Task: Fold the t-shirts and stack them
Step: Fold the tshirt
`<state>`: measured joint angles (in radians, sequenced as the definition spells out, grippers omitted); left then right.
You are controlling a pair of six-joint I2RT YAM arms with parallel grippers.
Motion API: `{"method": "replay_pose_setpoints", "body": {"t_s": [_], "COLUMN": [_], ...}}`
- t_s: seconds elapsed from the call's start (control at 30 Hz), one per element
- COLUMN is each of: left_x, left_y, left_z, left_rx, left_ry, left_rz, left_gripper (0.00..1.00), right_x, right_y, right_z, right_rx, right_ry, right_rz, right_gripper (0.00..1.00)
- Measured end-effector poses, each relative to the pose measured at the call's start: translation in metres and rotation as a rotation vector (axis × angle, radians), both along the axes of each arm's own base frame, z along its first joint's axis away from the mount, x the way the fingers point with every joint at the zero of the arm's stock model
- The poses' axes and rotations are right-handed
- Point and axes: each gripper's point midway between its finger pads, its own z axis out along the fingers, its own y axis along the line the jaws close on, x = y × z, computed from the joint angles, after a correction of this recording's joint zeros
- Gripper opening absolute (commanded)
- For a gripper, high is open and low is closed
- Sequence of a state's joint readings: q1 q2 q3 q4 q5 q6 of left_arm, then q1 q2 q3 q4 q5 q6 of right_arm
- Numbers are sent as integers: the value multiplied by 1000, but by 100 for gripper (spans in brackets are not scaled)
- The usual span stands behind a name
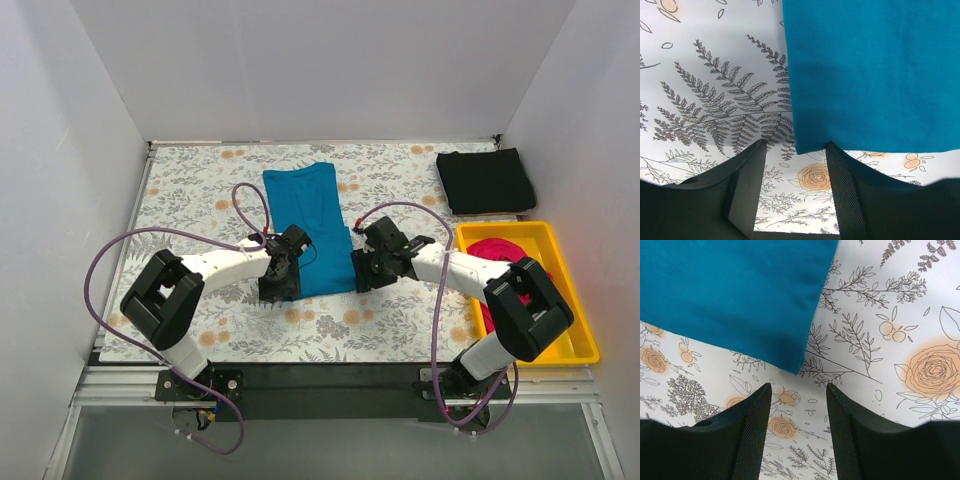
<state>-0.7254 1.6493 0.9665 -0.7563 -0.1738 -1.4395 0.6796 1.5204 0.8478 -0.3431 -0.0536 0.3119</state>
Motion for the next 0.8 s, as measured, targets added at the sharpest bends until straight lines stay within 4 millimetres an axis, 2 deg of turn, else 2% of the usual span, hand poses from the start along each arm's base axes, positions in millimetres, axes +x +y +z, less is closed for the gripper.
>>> {"method": "replay_pose_setpoints", "body": {"t_s": [0.03,0.2,0.4,0.63,0.8], "left_x": [0,1,2,2,1], "left_y": [0,-4,-7,-8,-8], "left_z": [0,0,-1,-1,-1], "left_rx": [2,-1,-14,-18,-19], "left_ry": [2,5,6,9,10], "left_rz": [-1,-4,-14,-19,-23], "left_gripper": [49,32,2,0,0], "right_x": [0,4,12,7,7], "right_y": [1,9,17,21,29], "right_z": [0,4,7,-10,-11], "right_rx": [-2,3,7,-20,-23], "right_ry": [-1,-12,-18,32,31], "right_rz": [2,4,-18,-37,-30], "right_gripper": [55,55,57,59,58]}}
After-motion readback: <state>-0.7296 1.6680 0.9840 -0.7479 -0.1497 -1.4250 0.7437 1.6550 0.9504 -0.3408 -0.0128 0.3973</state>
